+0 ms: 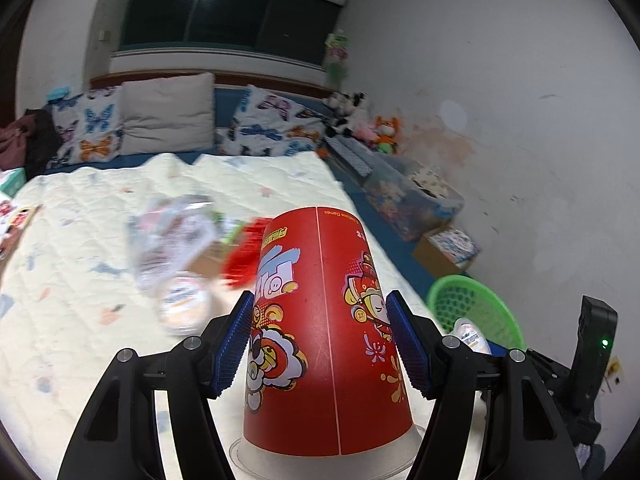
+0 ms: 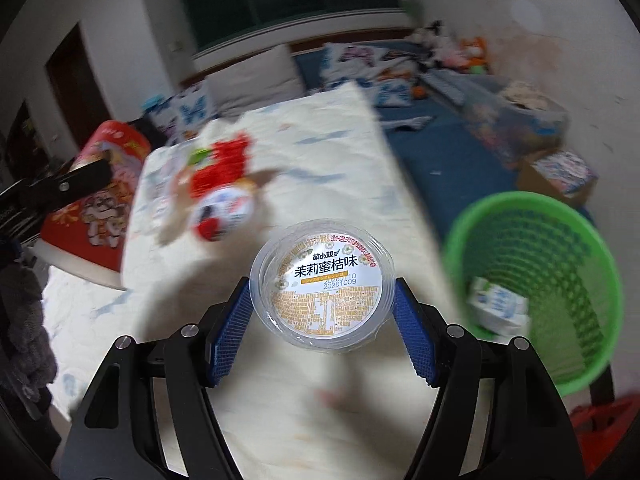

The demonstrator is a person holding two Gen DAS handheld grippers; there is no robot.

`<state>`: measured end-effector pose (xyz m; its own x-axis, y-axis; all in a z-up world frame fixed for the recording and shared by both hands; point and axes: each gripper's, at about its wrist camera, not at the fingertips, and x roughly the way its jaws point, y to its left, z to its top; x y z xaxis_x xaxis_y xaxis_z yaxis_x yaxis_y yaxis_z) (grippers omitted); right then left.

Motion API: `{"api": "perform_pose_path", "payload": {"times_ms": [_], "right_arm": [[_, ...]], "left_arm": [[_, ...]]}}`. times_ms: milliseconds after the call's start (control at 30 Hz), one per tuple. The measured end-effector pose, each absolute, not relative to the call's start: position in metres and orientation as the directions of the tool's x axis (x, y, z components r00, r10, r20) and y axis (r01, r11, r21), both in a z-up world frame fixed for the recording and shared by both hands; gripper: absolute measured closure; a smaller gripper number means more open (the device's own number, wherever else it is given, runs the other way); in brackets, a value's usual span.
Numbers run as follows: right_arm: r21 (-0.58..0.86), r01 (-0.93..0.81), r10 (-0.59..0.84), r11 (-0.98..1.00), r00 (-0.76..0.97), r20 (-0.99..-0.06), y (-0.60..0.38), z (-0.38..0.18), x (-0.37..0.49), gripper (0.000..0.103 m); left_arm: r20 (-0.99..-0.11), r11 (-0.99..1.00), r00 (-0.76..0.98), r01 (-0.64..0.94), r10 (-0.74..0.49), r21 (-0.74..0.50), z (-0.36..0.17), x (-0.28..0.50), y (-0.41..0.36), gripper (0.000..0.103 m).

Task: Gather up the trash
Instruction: 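Carry both cups over the wastebasket and open the left gripper to drop the red cup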

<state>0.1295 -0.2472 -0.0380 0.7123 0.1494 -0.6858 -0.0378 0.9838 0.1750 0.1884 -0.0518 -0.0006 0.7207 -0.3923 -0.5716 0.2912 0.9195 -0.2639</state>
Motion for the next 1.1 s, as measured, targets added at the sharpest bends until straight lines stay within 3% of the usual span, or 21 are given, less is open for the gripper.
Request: {"api": "perform_pose_path", "payload": {"times_ms": [333, 700, 1100], "right_arm": [[0.146, 0.188, -0.034, 0.971, 0.716, -0.697, -0.366, -0.05, 0.101, 0.034], [0.153, 0.293, -0.099, 0.944, 0.693, -0.714, -0.425, -0.065, 0.082, 0.034], [0.168, 0.343, -0.125, 0.924, 0.689, -0.714, -0.446, -0.066, 0.068, 0.034]], "left_arm": [[-0.619, 0.862, 0.611, 0.437, -0.493, -0.256, -0.016, 0.213, -0.176, 0.039], [-0.677, 0.81, 0.514, 0.545, -0.527, -0.216, -0.041, 0.234, -0.287, 0.038], [-0.746, 0.793, 0.436, 0.576, -0.503, -0.197, -0.073, 0.255, -0.355, 0.038]]}}
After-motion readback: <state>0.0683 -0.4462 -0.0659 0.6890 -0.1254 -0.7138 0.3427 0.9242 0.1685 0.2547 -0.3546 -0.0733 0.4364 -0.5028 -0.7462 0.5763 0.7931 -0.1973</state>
